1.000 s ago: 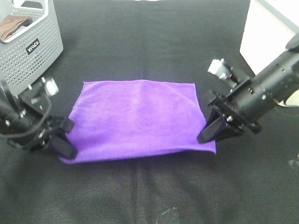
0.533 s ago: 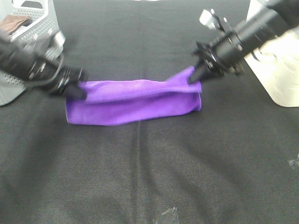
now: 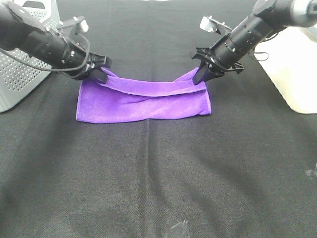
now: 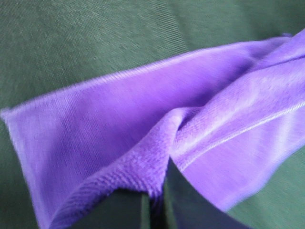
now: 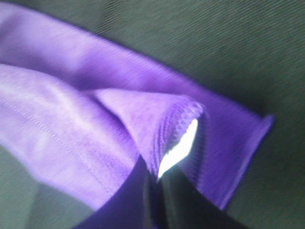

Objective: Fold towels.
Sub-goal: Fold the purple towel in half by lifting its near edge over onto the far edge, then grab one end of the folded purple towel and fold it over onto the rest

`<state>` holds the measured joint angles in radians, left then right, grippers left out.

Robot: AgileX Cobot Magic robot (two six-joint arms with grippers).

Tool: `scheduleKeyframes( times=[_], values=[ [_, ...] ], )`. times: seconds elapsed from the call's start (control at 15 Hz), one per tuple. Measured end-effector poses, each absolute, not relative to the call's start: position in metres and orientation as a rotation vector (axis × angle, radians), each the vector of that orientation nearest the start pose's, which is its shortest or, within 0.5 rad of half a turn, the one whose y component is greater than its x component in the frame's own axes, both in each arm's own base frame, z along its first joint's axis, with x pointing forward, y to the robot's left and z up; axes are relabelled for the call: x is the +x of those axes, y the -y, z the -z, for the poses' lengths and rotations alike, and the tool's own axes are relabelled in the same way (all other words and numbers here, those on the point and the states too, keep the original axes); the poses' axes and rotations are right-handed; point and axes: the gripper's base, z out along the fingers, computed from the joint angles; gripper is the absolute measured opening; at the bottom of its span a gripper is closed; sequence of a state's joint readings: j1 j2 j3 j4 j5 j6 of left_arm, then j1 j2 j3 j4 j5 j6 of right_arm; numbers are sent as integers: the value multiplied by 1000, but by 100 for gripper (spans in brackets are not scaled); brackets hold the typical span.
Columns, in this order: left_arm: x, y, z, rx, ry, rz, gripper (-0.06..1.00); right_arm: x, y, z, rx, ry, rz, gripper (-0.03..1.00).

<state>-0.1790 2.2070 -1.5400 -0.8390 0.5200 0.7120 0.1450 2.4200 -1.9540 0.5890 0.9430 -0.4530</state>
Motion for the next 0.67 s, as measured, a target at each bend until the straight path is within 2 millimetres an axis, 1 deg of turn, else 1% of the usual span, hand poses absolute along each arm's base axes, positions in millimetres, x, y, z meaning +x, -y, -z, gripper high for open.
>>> scheduleKeyframes(
  times=[0.2,0.27,0.33,0.4,0.47,0.53,0.6,0.67],
  values=[
    [463,117,-129,333,-2503,555,0,503,-114,-126,-399,-2710,-650,1],
    [465,118,-126,332,-2505,552,0,503,-113,-126,-397,-2708,-644,4],
    [465,117,-123,334,-2511,552,0,503,-113,-126,-396,-2708,-644,10],
    [465,117,-121,338,-2517,549,0,503,-113,-126,-395,-2707,-644,17],
    [465,117,-121,338,-2517,549,0,503,-113,-126,-395,-2707,-644,17],
    [465,117,-120,340,-2518,547,8,503,-113,-126,-396,-2709,-646,30],
    [464,117,-120,340,-2519,545,18,502,-113,-126,-404,-2720,-646,39],
    [464,117,-120,340,-2528,543,32,500,-112,-125,-413,-2743,-634,48]
  ],
)
